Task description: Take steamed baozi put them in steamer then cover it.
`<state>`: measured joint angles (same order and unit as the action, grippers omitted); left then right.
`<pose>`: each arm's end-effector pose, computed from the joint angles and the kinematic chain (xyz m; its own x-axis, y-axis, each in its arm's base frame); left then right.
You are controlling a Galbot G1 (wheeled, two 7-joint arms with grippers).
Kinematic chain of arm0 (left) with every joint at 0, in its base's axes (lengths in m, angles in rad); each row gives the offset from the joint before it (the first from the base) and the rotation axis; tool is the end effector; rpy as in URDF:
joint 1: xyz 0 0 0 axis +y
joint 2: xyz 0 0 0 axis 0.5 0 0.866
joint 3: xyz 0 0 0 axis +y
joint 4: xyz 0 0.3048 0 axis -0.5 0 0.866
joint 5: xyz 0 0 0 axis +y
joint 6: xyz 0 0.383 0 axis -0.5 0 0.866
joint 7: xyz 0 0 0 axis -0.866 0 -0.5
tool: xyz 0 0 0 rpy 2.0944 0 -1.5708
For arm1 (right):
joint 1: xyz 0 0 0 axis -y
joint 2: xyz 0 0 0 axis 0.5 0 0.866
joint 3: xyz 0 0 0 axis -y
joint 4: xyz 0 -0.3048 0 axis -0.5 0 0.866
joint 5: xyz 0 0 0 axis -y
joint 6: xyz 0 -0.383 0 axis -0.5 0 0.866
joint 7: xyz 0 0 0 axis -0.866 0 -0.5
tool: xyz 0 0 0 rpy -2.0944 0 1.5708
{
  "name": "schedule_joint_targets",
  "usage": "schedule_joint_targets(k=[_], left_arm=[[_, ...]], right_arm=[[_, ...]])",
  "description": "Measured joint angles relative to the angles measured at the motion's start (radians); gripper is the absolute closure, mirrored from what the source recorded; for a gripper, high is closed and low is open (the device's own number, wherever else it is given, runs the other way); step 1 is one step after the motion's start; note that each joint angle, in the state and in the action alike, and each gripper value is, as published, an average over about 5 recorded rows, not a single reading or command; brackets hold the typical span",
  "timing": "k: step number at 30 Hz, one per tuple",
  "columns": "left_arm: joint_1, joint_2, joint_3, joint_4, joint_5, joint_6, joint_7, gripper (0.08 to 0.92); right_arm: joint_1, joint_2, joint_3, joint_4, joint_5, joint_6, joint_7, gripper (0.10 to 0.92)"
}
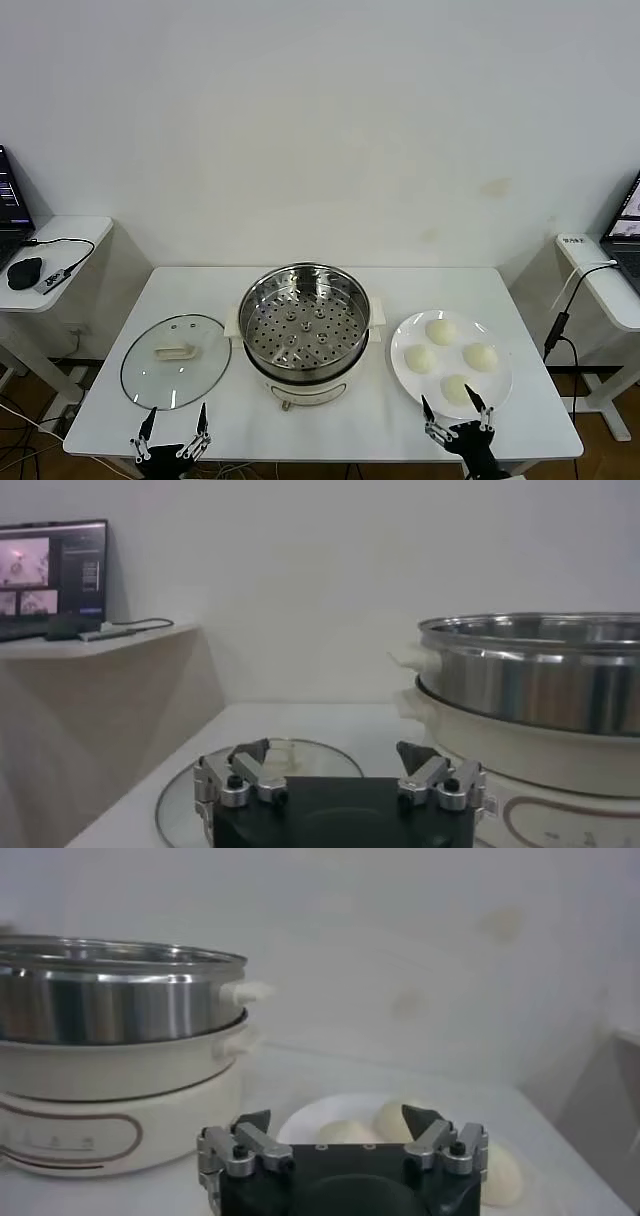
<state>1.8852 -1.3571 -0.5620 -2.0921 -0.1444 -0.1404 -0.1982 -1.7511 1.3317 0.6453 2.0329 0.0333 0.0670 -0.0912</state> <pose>0.1412 0.0367 -0.3194 -0.9789 -0.1169 0.1677 -0.1067 0.9919 0.0685 0.1815 -0.0722 -0.3120 -0.9779 -0.1041 0.1812 -0.1420 0.9672 -0.2107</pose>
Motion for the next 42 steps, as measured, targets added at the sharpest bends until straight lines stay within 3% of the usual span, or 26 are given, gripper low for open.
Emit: schedule_joint_targets(k=[8,16,31,42], left_arm=[[-0.021,0.018,-0.015,-0.027,0.014,0.066,-0.016,0.177],[-0.048,0.029,-0.030,-0.054,0.060,0.133,-0.015,0.177],[-0.067,0.013,-0.036,-0.053,0.162,0.170,0.023,0.177],[-0.072,0.015,-0.054,-0.050,0.199,0.180,0.034,0.177]], right_arm=[[0.095,-0.087,0.027,-0.043,-0.125,-0.015,0.014,0.203],[0.256,-0.270,0.020,-0.132,-0.266,-0.055,-0.057,0.203],[0.776,-0.635,-0.278,-0.410,-0.409,-0.061,-0.494,0.203],[1.252,-0.697,-0.756,-0.635,-0.334,-0.082,-0.738,0.203]])
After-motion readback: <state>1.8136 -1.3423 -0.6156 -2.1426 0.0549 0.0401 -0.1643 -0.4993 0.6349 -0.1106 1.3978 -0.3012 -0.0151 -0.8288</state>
